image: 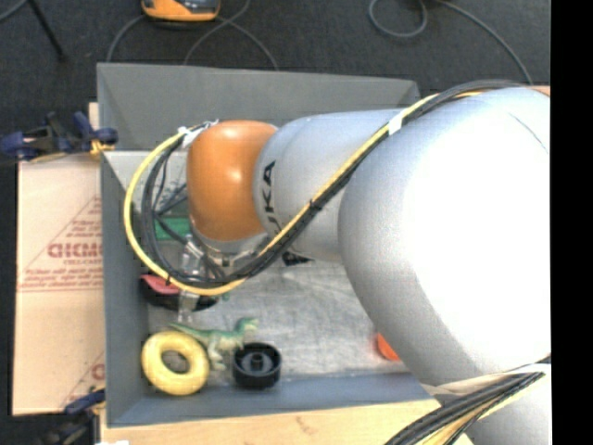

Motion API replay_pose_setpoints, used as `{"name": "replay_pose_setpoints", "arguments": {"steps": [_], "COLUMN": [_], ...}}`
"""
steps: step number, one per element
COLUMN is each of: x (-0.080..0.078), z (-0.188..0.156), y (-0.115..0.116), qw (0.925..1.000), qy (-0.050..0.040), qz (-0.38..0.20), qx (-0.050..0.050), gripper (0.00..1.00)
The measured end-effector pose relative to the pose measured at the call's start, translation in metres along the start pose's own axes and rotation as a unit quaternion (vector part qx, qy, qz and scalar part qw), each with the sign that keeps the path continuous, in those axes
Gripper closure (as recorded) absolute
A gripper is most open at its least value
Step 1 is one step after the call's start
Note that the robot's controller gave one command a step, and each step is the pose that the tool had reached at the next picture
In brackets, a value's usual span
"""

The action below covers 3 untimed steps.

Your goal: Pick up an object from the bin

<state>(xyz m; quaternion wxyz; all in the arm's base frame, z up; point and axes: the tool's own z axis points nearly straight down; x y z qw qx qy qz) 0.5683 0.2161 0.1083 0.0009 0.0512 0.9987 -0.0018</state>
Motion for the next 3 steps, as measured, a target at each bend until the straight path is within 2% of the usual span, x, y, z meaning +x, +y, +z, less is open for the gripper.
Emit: {"name": "replay_pose_setpoints", "arguments": {"steps": [1, 2, 3], "x": [0.002, 0.003, -0.020], "z": [-0.038, -0.060, -0.186], "y": [0.004, 0.004, 0.002], "qw": [0.9990, 0.9983, 0.9995], "qy": [-0.0035, 0.0053, -0.0006], "qz": [-0.045, -0.058, -0.032], "qx": [-0.003, 0.001, -0.002], "gripper": [1.00, 1.00, 1.00]}}
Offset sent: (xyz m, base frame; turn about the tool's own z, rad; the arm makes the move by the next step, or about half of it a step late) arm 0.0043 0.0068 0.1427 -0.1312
